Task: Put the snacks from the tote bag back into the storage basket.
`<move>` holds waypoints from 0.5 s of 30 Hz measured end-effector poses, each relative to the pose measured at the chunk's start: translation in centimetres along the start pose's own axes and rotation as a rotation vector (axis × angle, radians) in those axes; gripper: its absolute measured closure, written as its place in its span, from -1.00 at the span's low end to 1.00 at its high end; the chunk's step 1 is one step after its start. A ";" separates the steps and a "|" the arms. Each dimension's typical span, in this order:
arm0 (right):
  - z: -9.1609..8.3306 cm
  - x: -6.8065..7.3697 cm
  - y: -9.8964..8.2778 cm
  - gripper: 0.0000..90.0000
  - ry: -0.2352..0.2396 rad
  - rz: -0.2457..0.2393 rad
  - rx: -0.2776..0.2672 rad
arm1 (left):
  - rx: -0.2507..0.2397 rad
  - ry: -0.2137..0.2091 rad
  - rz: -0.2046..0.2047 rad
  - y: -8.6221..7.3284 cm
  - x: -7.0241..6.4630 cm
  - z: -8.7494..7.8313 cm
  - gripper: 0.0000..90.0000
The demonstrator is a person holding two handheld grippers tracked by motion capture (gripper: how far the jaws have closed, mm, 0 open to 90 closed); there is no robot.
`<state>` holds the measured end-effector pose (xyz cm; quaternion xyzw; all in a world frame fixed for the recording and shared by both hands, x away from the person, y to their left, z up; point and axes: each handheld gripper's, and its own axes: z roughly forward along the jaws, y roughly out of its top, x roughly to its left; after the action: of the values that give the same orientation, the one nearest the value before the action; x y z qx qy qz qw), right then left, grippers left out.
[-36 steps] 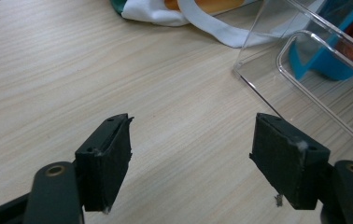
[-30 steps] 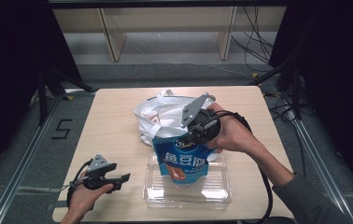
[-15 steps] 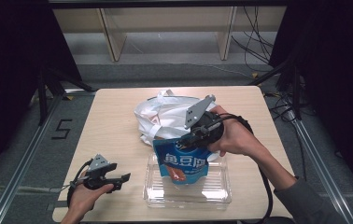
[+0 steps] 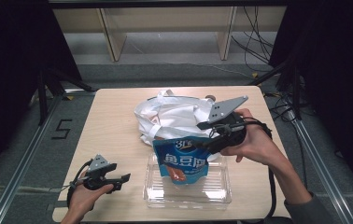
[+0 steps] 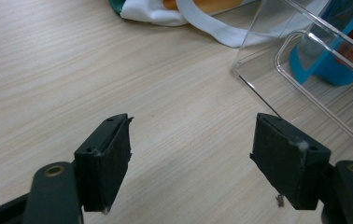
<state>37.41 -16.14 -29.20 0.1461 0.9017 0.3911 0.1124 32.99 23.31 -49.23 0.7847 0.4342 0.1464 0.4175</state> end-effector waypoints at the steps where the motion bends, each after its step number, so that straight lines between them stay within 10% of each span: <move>1: -0.1 0.0 -0.1 -0.11 -0.004 0.003 -0.005 | 0.024 0.003 0.025 0.0 0.2 -0.2 -0.39; 15: -1.9 -0.2 -2.2 -0.24 -0.072 0.062 -0.055 | 0.029 0.000 0.031 0.0 0.2 -0.2 -0.39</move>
<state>36.64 -18.88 -29.54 0.1848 0.8810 0.4137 0.1365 32.98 23.55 -49.12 0.7973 0.4240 0.1466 0.4039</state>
